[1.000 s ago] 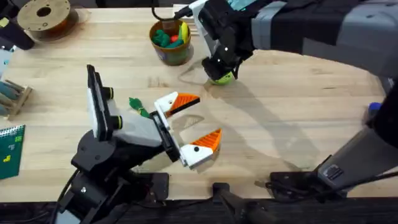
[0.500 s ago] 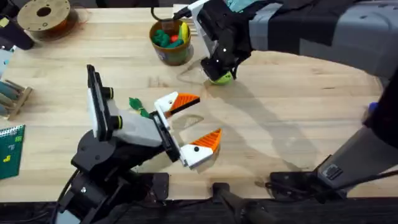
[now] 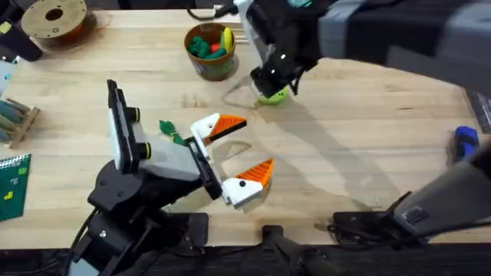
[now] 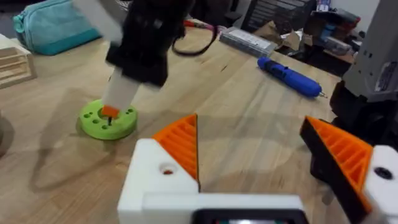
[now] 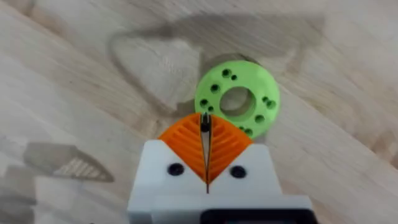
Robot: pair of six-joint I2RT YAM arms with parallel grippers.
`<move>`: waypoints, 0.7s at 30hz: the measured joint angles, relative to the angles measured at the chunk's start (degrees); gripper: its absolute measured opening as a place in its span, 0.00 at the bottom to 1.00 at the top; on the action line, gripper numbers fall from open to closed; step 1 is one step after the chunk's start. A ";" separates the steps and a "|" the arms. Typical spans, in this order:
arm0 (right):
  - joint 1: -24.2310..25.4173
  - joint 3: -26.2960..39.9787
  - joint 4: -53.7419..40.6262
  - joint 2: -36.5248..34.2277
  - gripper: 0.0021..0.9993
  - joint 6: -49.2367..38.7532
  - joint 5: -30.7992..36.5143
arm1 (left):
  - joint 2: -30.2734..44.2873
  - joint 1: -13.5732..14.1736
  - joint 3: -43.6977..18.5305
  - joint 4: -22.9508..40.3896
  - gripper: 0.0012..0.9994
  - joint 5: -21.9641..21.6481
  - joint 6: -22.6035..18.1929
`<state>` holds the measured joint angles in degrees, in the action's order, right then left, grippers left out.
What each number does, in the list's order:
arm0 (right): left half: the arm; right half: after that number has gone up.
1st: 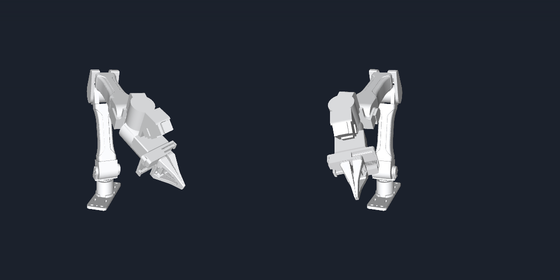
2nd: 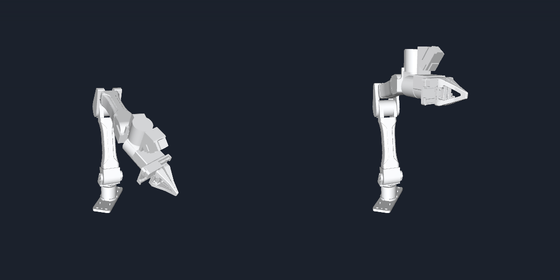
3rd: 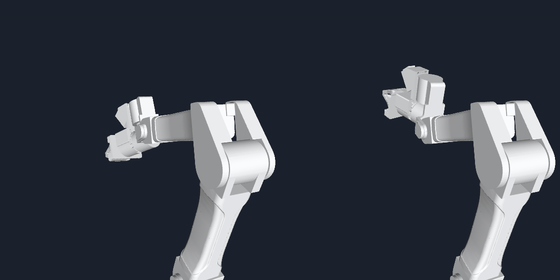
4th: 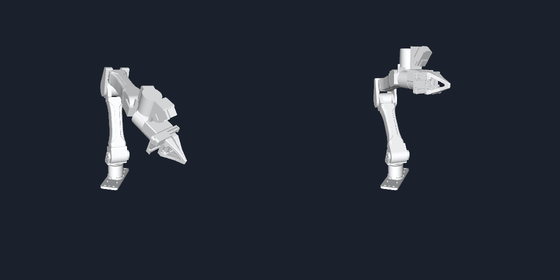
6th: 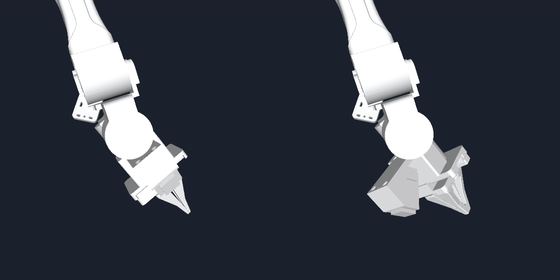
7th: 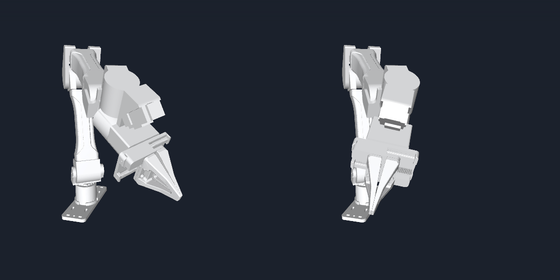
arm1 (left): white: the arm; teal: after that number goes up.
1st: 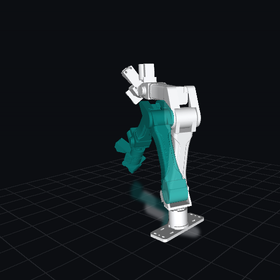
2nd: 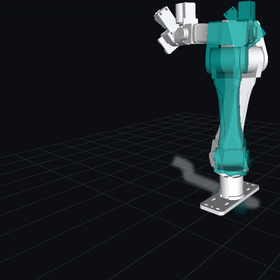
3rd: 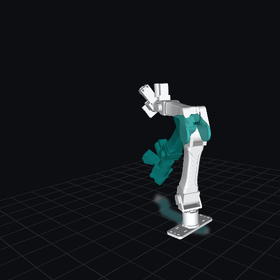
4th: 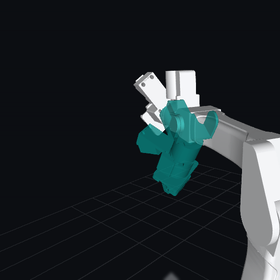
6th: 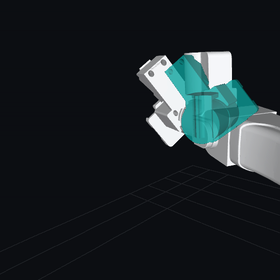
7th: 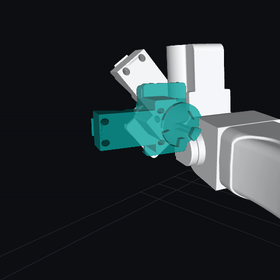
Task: Pick up the gripper from the table and insert it into the empty holder that is missing its gripper. Then pick up a screw, insert it into the mounting hole, and use the screwdriver to tighten it. Finally, clean up the table by picking up the vegetable and placing it into the bucket.
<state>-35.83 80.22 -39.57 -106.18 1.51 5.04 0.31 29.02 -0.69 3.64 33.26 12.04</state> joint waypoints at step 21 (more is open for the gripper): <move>-8.00 20.41 -23.10 13.71 0.01 -2.62 -14.92 | -0.01 0.00 0.00 0.00 0.99 0.00 0.01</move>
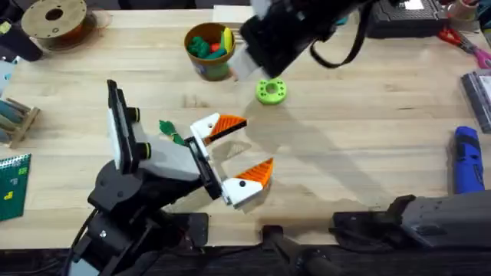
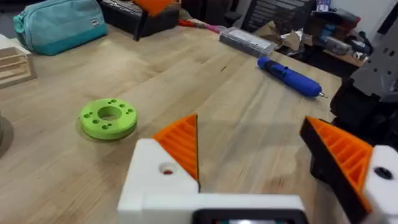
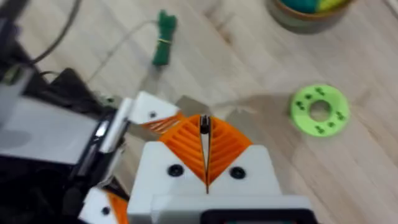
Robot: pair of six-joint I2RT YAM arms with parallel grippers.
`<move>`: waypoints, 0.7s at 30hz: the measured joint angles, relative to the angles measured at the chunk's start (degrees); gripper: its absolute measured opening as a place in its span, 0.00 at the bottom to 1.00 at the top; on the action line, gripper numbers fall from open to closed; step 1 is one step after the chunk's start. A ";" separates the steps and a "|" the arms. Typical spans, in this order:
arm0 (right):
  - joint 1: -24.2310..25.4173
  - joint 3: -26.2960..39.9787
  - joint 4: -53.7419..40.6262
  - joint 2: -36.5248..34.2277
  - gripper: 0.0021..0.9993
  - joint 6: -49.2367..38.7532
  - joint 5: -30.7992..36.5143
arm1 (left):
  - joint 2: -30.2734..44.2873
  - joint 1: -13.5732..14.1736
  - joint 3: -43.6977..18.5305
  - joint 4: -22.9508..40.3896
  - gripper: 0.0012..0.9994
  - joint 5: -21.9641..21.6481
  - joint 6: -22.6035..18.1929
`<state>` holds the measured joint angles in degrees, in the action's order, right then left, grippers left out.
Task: Pick up the gripper from the table and insert it into the empty holder that is missing its gripper. Then pick up a screw, insert it into the mounting hole, and use the screwdriver to tighten it. Finally, clean up the table by picking up the vegetable and placing it into the bucket.
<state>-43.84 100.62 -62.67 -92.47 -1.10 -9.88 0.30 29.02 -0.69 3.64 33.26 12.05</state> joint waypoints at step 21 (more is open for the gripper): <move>-9.79 0.48 -1.66 -5.51 0.01 1.99 -2.79 | 0.01 0.00 0.00 0.00 0.99 0.00 -0.02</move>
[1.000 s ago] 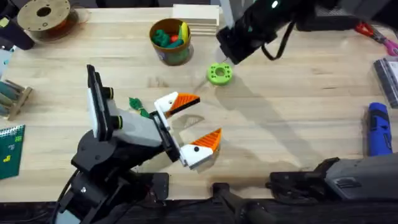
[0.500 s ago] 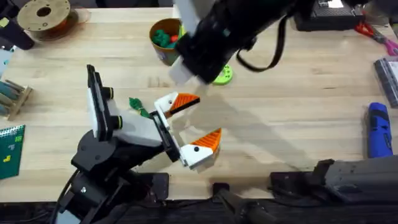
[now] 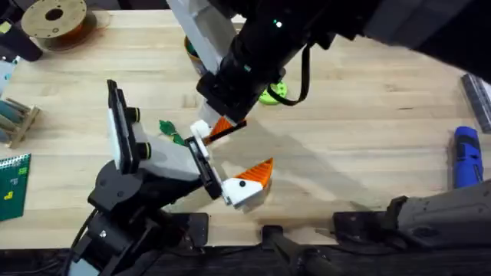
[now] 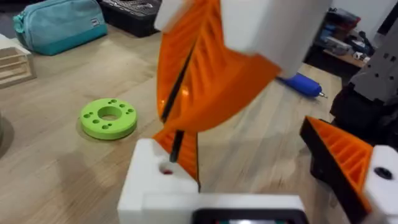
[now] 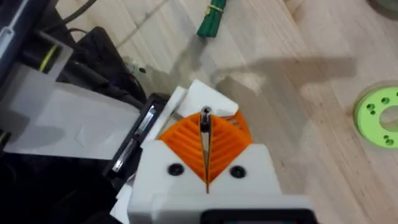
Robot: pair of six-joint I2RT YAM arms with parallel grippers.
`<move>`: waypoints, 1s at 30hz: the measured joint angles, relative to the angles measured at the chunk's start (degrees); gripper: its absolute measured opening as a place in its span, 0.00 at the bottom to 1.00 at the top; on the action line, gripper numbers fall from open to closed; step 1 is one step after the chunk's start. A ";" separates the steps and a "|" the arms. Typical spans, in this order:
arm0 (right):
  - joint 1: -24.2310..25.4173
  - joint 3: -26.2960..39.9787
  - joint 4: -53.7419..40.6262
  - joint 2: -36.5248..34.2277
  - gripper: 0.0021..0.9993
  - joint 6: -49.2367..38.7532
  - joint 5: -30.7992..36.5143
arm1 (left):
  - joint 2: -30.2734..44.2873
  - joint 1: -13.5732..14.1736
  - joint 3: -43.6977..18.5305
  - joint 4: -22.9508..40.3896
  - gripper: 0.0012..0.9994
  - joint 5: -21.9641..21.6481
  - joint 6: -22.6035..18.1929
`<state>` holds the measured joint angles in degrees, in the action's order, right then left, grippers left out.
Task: Pick up the gripper from the table and insert it into the empty holder that is missing its gripper. Then pick up a screw, insert it into the mounting hole, and use the screwdriver to tighten it. Finally, clean up the table by picking up the vegetable and placing it into the bucket.
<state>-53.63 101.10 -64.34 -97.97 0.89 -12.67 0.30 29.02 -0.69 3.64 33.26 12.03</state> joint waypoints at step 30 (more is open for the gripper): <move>-0.48 0.09 -0.26 -1.64 0.01 0.19 -0.32 | 0.07 0.00 0.00 0.04 0.99 0.00 0.53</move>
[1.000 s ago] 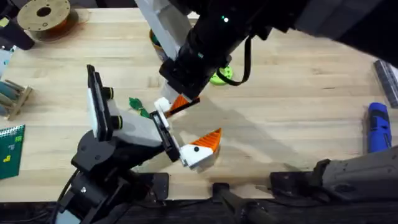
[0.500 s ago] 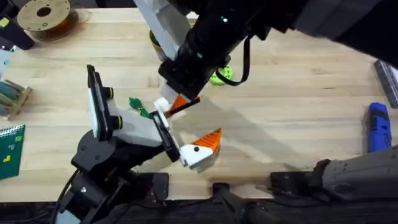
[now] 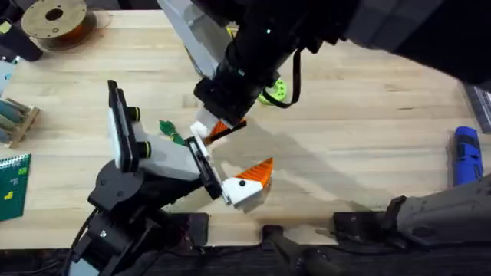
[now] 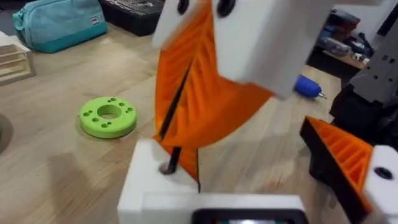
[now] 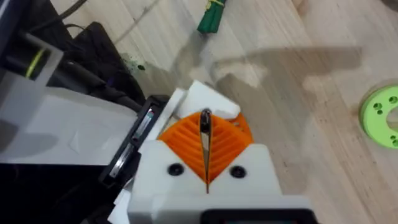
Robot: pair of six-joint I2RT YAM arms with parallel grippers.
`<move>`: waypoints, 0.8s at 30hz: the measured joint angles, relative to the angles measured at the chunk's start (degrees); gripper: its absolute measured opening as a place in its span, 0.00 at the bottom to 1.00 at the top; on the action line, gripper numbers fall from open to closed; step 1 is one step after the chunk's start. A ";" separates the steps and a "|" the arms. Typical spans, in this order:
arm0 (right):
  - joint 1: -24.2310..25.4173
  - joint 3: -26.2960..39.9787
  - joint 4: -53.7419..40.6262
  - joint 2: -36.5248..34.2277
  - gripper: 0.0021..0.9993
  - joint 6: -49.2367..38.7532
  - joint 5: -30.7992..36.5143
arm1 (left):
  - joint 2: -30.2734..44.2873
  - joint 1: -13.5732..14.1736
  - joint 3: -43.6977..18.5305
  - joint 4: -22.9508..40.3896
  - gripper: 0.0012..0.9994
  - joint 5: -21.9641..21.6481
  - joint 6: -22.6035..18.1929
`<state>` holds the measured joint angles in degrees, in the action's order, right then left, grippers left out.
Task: Pick up the gripper from the table and insert it into the empty holder that is missing its gripper. Then pick up a screw, insert it into the mounting hole, and use the screwdriver to tighten it. Finally, clean up the table by picking up the vegetable and placing it into the bucket.
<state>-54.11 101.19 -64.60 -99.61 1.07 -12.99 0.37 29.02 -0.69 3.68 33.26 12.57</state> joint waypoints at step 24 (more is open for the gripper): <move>0.00 0.22 1.50 -0.74 0.01 0.23 0.00 | -0.01 0.00 0.00 0.00 0.99 0.15 0.34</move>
<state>-54.11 101.41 -63.09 -100.36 1.30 -12.99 0.36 29.02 -0.69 3.68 33.41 12.91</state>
